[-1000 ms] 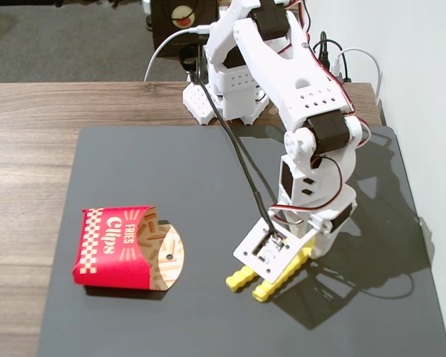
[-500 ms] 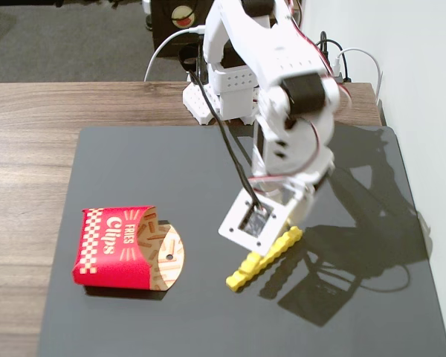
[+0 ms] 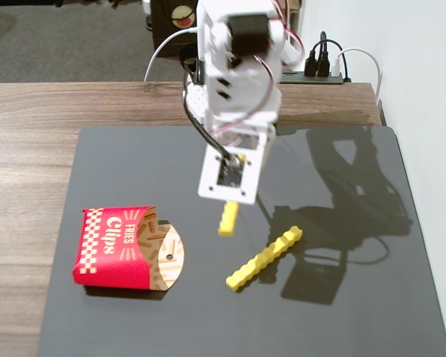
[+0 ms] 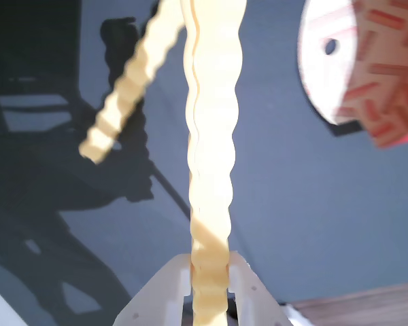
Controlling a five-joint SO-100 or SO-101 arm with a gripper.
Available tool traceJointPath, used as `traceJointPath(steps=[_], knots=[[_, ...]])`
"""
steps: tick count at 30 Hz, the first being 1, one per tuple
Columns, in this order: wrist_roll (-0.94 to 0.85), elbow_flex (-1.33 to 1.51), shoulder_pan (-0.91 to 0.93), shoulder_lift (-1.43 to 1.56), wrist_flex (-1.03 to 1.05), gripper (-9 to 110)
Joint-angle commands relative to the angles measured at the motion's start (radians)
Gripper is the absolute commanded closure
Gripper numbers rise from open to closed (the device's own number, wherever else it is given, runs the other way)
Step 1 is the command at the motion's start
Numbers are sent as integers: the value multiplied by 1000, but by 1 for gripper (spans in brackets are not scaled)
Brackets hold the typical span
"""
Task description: Grab a fry
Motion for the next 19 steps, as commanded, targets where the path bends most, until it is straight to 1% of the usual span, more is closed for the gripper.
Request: traceJointPath(steps=[1,8,19], knots=[[-67,5,18,97,34,101],[-141,8,57,127,60,101],[-146,17,61,137,55,101]])
